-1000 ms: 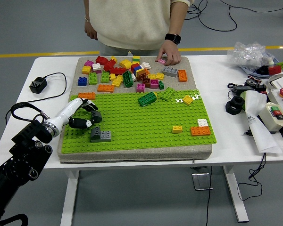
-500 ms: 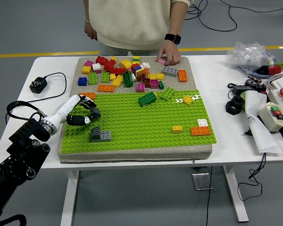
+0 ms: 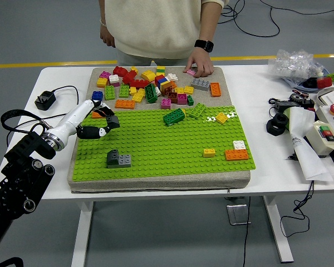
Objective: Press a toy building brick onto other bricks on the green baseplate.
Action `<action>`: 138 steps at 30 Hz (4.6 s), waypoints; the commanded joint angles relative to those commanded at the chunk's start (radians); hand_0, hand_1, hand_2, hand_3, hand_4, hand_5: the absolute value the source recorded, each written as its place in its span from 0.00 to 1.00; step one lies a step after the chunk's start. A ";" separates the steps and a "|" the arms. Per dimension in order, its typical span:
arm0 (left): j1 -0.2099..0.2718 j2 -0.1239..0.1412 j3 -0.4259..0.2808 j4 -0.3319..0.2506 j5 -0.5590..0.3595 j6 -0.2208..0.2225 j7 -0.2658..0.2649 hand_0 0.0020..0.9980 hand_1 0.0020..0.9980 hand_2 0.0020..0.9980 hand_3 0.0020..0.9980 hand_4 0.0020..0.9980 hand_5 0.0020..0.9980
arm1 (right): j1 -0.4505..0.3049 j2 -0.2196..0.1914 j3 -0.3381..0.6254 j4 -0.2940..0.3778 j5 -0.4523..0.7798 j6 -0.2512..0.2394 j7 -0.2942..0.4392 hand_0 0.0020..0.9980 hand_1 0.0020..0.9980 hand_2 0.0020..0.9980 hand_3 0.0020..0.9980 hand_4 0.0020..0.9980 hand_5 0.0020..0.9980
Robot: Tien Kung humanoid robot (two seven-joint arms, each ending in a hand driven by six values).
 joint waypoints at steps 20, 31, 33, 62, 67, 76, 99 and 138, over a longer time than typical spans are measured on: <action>0.158 0.020 0.055 -0.260 -0.019 -0.025 0.049 0.74 0.62 0.53 0.56 0.50 0.00 | -0.002 -0.015 0.016 0.000 -0.003 0.003 0.007 0.79 0.71 0.76 0.77 1.00 0.69; 0.199 0.019 0.092 -0.279 -0.010 -0.026 0.052 0.74 0.63 0.53 0.56 0.51 0.00 | -0.003 -0.014 0.014 0.000 -0.005 0.003 0.007 0.79 0.71 0.76 0.77 1.00 0.69; 0.203 0.019 0.097 -0.278 -0.010 -0.026 0.052 0.74 0.63 0.53 0.56 0.51 0.00 | -0.003 -0.014 0.014 0.000 -0.005 0.003 0.007 0.79 0.71 0.76 0.77 1.00 0.69; 0.195 0.012 0.122 -0.214 -0.011 -0.023 0.041 0.76 0.63 0.53 0.57 0.52 0.00 | 0.000 -0.009 0.007 0.000 0.003 0.000 -0.001 0.79 0.71 0.76 0.77 1.00 0.69; 0.194 0.015 0.120 -0.206 -0.011 -0.024 0.041 0.76 0.63 0.53 0.56 0.52 0.00 | 0.002 -0.009 0.007 0.000 0.004 0.000 -0.001 0.79 0.71 0.76 0.77 1.00 0.69; 0.193 0.017 0.118 -0.197 -0.009 -0.025 0.040 0.77 0.64 0.53 0.56 0.52 0.00 | 0.003 -0.008 0.006 0.000 0.008 -0.001 -0.004 0.79 0.71 0.76 0.77 1.00 0.69; 0.195 0.021 0.120 -0.174 -0.008 -0.024 0.035 0.78 0.65 0.53 0.56 0.53 0.00 | 0.003 -0.007 0.003 0.000 0.010 -0.001 -0.006 0.79 0.71 0.76 0.77 1.00 0.69; 0.191 0.024 0.112 -0.161 -0.002 -0.033 0.024 0.85 0.68 0.55 0.60 0.58 0.00 | 0.000 -0.003 0.002 0.000 0.012 -0.002 -0.007 0.79 0.71 0.76 0.77 1.00 0.69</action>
